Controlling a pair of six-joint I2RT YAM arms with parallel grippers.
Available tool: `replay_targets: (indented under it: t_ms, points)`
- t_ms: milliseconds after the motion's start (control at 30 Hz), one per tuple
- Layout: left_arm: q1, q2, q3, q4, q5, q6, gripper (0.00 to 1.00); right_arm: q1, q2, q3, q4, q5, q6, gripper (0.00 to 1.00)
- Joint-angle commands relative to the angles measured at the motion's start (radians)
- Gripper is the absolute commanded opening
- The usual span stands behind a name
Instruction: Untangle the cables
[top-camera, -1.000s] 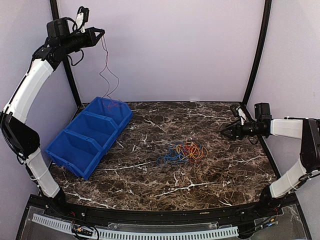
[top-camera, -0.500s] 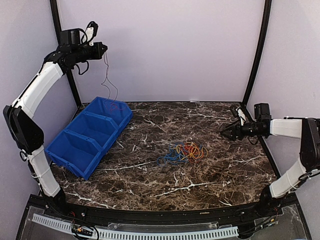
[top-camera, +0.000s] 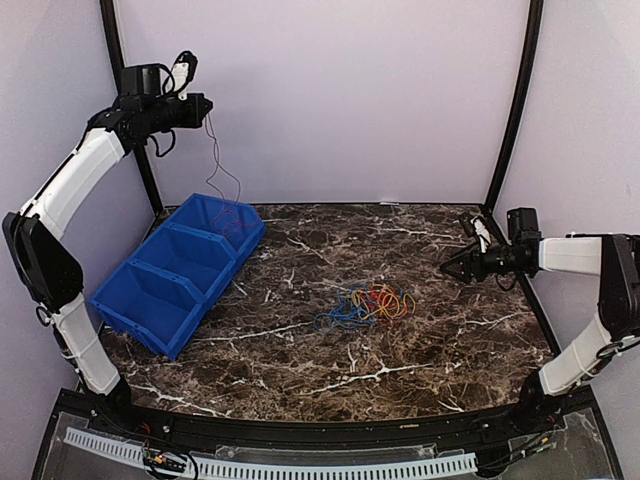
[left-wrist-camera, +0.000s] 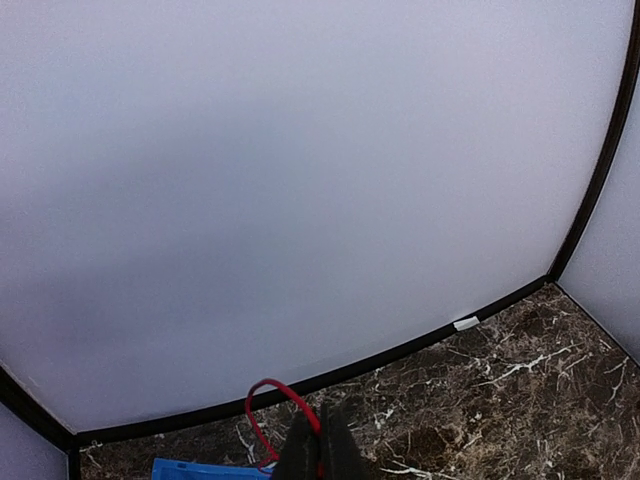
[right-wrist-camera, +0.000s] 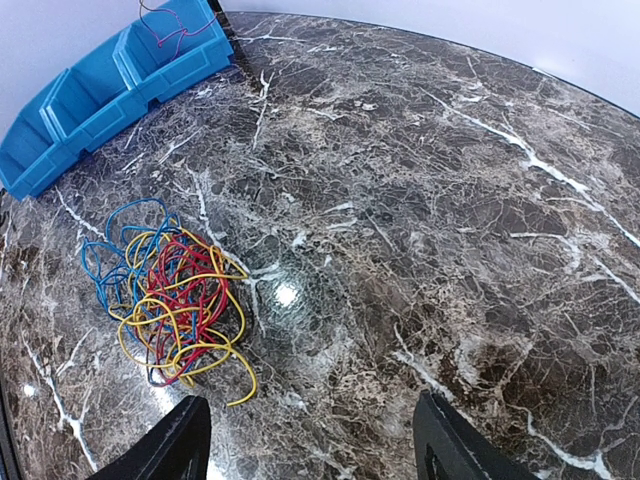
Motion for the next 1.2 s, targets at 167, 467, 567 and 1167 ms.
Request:
replay_targets:
  t_ms: [167,467,567,1167]
  points:
    - [0.005,-0.057,0.058,0.073,0.090,-0.059,0.00,-0.002,0.023,0.024,0.000,-0.022,-0.010,0.71]
    - [0.005,-0.065,0.166,0.106,0.110,-0.066,0.00,-0.002,0.009,0.020,0.003,-0.017,-0.010,0.71]
    - [0.005,-0.072,0.157,0.093,0.102,-0.062,0.00,-0.002,0.013,0.020,0.003,-0.019,-0.011,0.71]
    - [0.013,-0.063,0.030,0.083,0.034,-0.004,0.00,-0.002,0.034,0.021,-0.002,-0.012,-0.018,0.71]
